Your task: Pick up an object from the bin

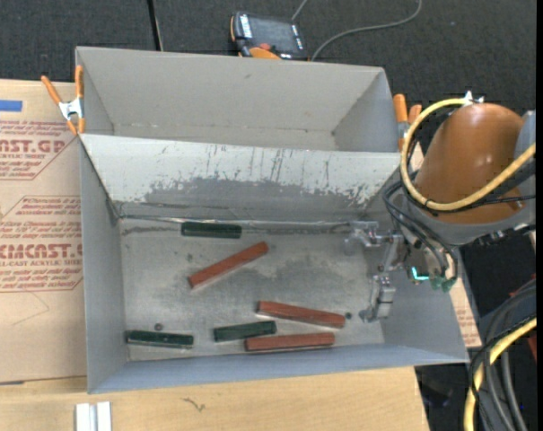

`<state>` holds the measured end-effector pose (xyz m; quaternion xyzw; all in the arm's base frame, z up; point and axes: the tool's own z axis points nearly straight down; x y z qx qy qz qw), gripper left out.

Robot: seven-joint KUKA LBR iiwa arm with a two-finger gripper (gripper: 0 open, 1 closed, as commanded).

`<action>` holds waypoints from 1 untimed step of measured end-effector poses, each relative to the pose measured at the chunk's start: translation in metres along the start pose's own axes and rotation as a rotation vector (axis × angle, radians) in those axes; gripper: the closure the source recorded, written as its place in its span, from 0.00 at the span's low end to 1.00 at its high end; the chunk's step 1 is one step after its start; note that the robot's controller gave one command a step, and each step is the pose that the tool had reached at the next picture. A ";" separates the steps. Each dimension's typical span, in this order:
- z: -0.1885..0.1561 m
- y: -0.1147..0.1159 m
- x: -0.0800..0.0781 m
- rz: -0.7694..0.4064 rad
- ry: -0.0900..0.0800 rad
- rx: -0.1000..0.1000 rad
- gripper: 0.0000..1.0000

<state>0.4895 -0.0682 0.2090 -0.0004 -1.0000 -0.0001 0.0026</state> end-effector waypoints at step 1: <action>0.143 0.060 0.002 -0.026 0.002 -0.001 0.00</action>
Offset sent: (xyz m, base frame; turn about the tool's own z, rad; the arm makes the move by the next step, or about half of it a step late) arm -0.0003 0.0579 -0.1390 -0.0229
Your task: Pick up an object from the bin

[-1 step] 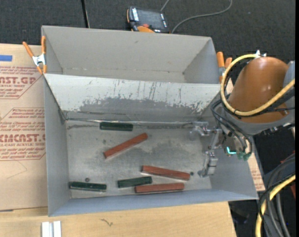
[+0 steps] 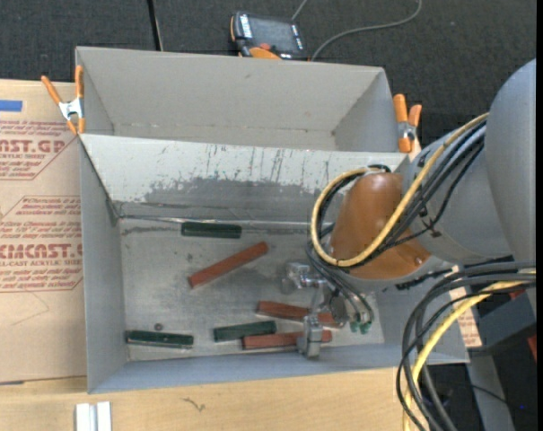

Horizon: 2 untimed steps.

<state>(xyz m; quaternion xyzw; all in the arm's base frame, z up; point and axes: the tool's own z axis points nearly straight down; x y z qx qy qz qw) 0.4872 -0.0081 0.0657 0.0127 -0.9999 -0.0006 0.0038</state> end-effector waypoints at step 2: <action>-0.034 0.025 0.007 0.222 -0.008 0.000 0.00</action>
Offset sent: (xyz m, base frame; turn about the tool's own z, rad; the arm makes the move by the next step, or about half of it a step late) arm -0.0076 0.0110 0.0343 0.2450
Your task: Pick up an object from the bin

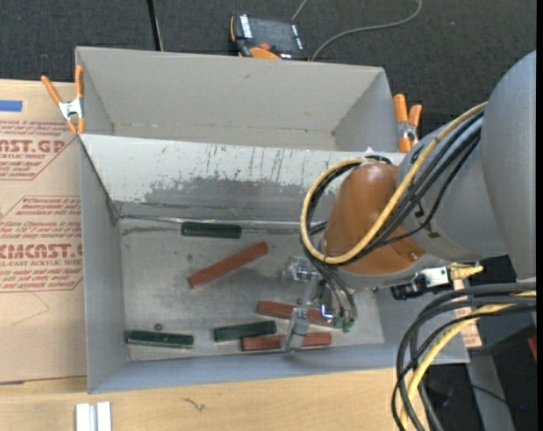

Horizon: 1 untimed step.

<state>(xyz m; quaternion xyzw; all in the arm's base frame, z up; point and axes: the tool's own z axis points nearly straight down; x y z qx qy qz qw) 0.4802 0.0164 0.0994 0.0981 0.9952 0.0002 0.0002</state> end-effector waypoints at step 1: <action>0.031 0.026 0.004 -0.016 0.004 0.001 0.00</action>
Offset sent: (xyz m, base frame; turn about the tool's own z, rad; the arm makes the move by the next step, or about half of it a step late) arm 0.0021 0.0250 -0.0294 -0.0128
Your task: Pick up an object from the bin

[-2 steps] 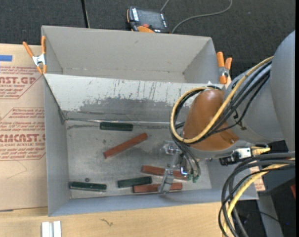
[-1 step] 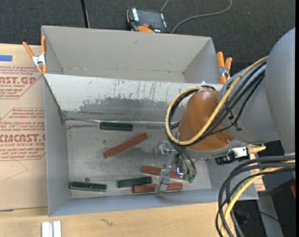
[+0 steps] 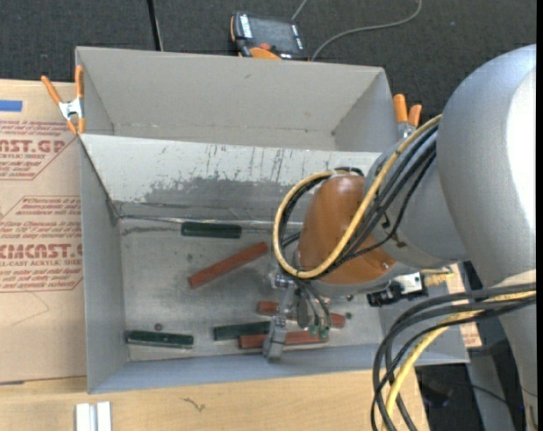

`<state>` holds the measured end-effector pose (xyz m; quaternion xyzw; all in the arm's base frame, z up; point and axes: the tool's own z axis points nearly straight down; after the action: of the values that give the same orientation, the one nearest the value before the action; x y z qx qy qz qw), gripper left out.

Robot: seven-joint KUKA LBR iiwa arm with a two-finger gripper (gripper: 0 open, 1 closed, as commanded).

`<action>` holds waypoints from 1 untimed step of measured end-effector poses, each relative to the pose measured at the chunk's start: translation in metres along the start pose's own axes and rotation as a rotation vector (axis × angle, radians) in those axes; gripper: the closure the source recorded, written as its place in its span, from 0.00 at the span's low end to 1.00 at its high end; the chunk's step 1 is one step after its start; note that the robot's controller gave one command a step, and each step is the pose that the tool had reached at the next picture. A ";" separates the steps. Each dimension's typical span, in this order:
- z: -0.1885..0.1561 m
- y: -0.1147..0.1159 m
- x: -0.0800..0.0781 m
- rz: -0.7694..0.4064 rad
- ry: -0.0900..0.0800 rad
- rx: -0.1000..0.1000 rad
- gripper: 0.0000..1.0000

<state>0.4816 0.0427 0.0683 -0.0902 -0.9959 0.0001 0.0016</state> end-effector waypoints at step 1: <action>0.000 0.000 0.000 0.000 -0.003 0.000 0.00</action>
Offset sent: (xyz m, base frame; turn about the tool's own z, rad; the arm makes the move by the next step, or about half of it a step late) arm 0.0000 0.0000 0.0000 0.0000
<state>0.4817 0.0424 0.0685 -0.0901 -0.9959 0.0004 0.0003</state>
